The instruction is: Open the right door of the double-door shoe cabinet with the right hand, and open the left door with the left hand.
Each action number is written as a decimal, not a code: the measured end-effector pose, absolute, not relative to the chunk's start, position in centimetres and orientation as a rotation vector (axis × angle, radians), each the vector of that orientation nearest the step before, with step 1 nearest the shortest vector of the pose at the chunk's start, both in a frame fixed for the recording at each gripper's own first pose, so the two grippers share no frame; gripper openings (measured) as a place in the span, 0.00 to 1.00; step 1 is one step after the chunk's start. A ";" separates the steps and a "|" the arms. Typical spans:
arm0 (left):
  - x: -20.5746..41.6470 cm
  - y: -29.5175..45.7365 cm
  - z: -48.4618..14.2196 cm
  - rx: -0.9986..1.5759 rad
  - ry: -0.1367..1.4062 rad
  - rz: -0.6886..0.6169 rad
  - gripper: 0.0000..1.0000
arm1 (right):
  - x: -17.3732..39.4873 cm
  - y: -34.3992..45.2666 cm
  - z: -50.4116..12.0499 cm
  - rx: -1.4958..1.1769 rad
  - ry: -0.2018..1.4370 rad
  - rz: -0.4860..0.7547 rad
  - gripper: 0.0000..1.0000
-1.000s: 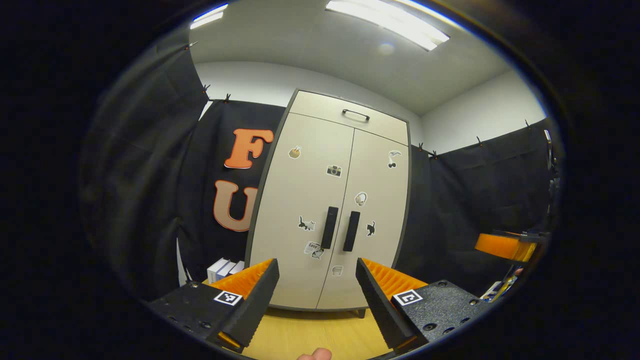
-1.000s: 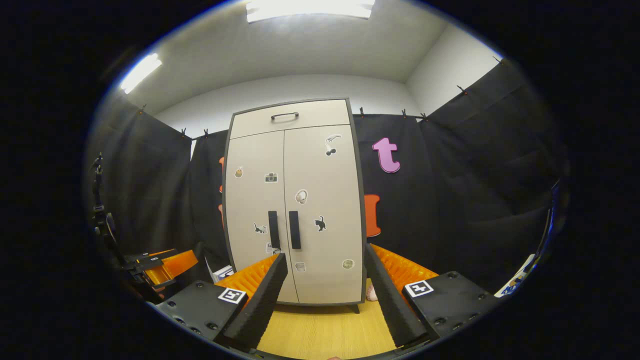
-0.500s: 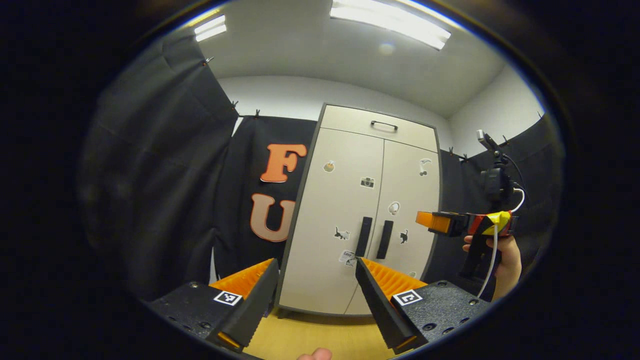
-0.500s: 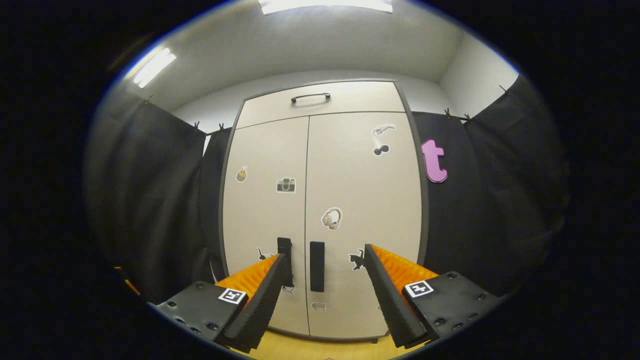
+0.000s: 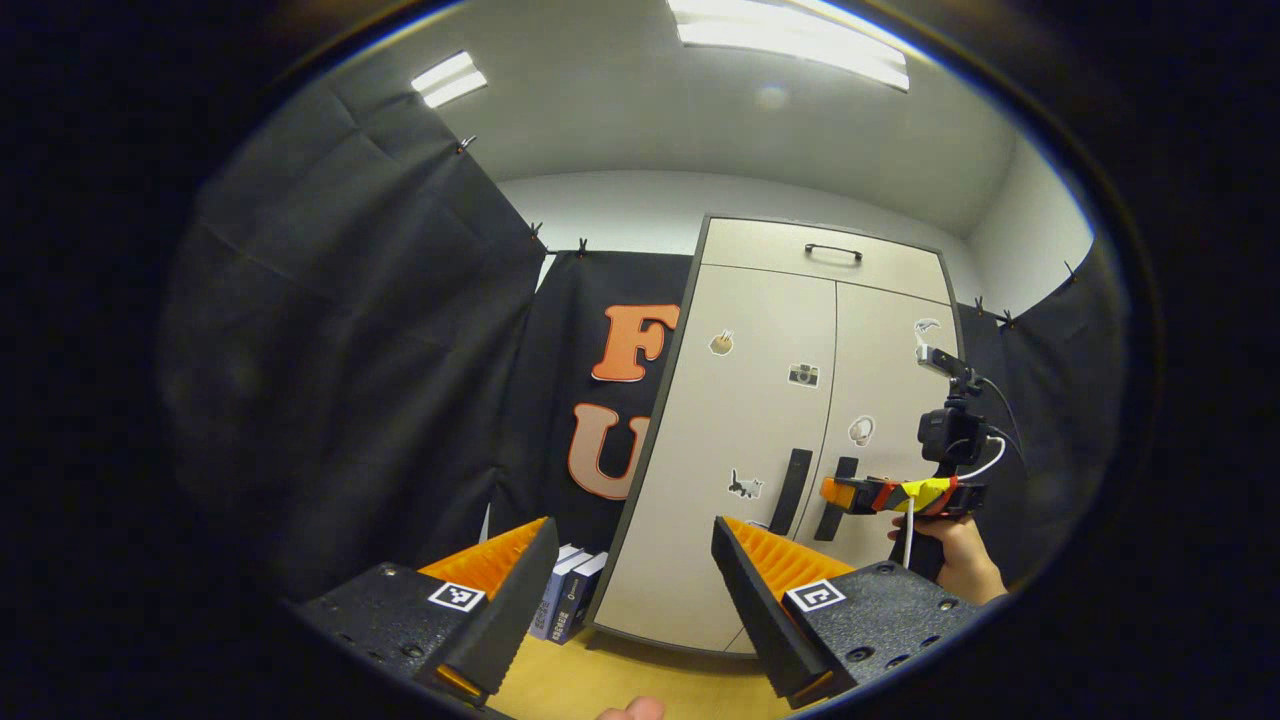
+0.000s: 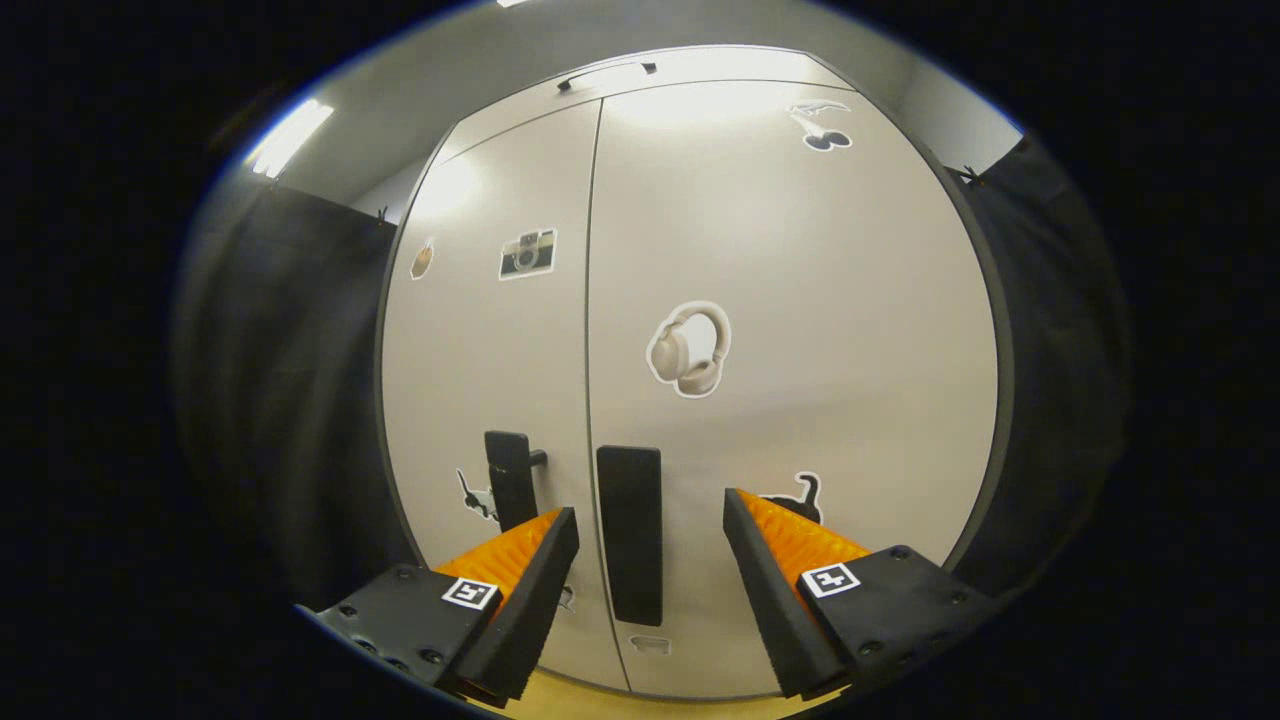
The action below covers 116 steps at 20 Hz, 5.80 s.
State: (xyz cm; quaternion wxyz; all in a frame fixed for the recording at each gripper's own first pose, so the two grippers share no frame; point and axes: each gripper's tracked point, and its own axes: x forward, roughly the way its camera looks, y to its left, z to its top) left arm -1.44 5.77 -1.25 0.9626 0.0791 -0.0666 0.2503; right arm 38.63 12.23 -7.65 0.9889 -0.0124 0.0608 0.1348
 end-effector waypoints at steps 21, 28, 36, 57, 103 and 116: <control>6.1 10.4 -4.0 0.139 -0.058 0.256 0.94 | 32.7 11.8 -8.0 0.050 0.176 0.391 0.23; 9.5 7.0 -5.3 0.131 -0.048 0.189 0.94 | 26.4 7.8 -6.6 0.060 0.200 0.496 0.23; 14.9 3.2 -5.8 0.129 -0.031 0.111 0.94 | 22.3 3.2 -5.3 0.122 0.186 0.532 0.23; 25.0 -0.2 -7.5 0.170 -0.005 0.055 0.94 | 22.0 -1.7 -4.4 0.108 0.147 0.355 0.21; 24.5 0.6 -8.5 0.316 0.137 -0.024 0.22 | 13.1 -6.1 -3.0 -0.014 0.074 0.052 0.91; 17.1 7.3 -4.7 0.443 0.118 0.069 0.19 | 12.4 -3.0 -2.6 0.016 0.048 0.035 0.99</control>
